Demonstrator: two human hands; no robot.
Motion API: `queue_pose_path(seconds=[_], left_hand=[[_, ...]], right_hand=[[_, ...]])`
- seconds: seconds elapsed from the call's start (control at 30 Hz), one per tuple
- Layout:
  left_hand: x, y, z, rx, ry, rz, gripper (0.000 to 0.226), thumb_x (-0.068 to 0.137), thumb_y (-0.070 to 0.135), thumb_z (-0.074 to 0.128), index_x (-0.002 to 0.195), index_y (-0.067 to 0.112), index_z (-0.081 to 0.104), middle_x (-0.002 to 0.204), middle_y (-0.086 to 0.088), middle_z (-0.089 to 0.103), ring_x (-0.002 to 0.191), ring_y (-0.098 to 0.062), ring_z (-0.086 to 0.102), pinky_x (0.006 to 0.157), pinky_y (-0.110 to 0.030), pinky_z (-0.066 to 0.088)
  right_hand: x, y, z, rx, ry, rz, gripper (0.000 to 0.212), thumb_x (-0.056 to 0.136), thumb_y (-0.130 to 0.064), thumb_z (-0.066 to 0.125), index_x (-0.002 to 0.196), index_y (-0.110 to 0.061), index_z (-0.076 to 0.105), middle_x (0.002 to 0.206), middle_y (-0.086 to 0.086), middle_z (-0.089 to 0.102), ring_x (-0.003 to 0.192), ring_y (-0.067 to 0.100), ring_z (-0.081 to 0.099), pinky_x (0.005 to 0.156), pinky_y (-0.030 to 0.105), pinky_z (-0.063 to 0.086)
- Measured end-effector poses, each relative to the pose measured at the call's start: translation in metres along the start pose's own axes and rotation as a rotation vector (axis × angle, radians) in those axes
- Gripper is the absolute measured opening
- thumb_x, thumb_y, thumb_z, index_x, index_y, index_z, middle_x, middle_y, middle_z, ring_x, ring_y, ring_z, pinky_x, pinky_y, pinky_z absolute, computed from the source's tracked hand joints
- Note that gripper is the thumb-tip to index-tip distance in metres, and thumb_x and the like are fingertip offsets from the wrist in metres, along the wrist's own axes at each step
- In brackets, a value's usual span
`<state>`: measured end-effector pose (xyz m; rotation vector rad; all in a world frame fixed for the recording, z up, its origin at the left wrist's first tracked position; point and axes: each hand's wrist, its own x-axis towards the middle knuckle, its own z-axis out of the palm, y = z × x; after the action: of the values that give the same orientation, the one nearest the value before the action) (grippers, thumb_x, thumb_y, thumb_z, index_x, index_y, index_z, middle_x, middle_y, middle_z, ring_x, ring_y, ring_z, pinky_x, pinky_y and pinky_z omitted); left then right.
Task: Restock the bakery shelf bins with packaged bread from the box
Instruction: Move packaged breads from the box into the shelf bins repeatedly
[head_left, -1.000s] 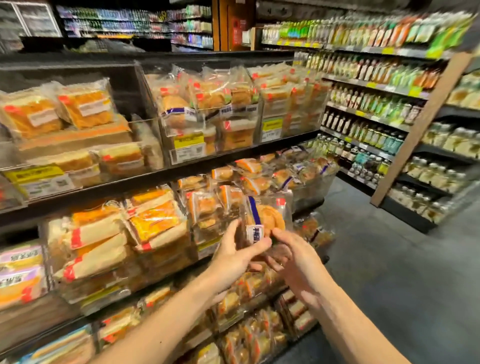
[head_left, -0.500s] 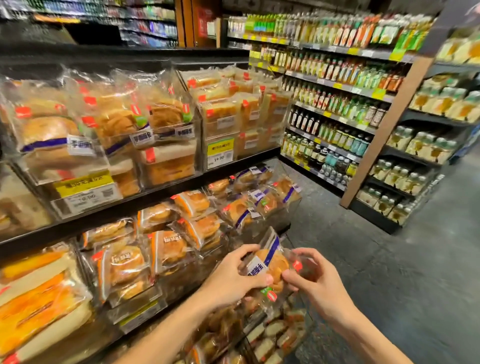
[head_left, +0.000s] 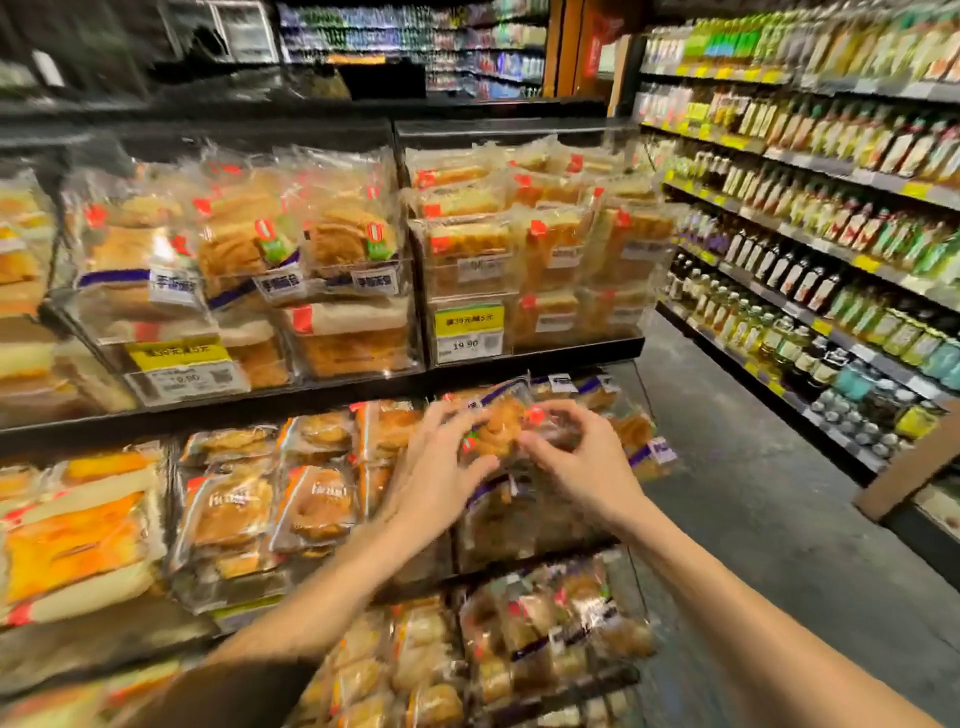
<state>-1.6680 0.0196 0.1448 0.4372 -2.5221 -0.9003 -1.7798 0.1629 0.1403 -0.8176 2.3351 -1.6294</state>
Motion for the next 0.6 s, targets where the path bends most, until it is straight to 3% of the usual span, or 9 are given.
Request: queue_pose_path(seconds=[0.07,0.17,0.3,0.6], left_hand=[[0.016,0.003,0.002,0.17,-0.013,0.015,0.053,0.089,0.02,0.072,0.139,0.019,0.055,0.131,-0.002,0.052,0.125,-0.021,0.05,0.107,-0.021,0.031],[0.031,0.004,0.008,0.485,-0.051,0.058,0.056,0.094,0.026,0.065,0.146,0.025,0.046,0.133,-0.004,0.055,0.121,-0.024,0.051,0.101,-0.035,0.043],[0.034,0.005,0.012,0.851,-0.099,0.107,0.058,0.095,0.04,0.059,0.148,0.028,0.04,0.138,-0.002,0.055,0.12,-0.025,0.048,0.094,-0.036,0.043],[0.023,0.006,0.016,0.907,-0.21,0.082,0.06,0.1,0.045,0.048,0.154,0.025,0.028,0.153,0.0,0.042,0.133,-0.024,0.039,0.104,-0.041,0.035]], right_hand=[[0.016,0.003,0.002,-0.109,0.003,-0.057,0.033,0.085,-0.034,0.076,0.113,-0.021,0.065,0.102,-0.005,0.07,0.091,0.01,0.065,0.083,0.026,0.049],[0.03,0.011,0.004,-0.258,-0.046,-0.102,0.037,0.09,-0.038,0.071,0.119,-0.016,0.062,0.11,-0.001,0.069,0.101,0.016,0.063,0.083,0.027,0.047],[0.034,0.027,0.008,-0.471,-0.067,-0.174,0.044,0.091,-0.042,0.068,0.123,-0.013,0.063,0.115,0.005,0.068,0.111,0.022,0.06,0.089,0.032,0.046],[0.025,0.045,0.003,-0.543,-0.105,-0.21,0.052,0.09,-0.047,0.066,0.132,-0.019,0.055,0.125,0.008,0.057,0.117,0.027,0.052,0.097,0.043,0.047]])
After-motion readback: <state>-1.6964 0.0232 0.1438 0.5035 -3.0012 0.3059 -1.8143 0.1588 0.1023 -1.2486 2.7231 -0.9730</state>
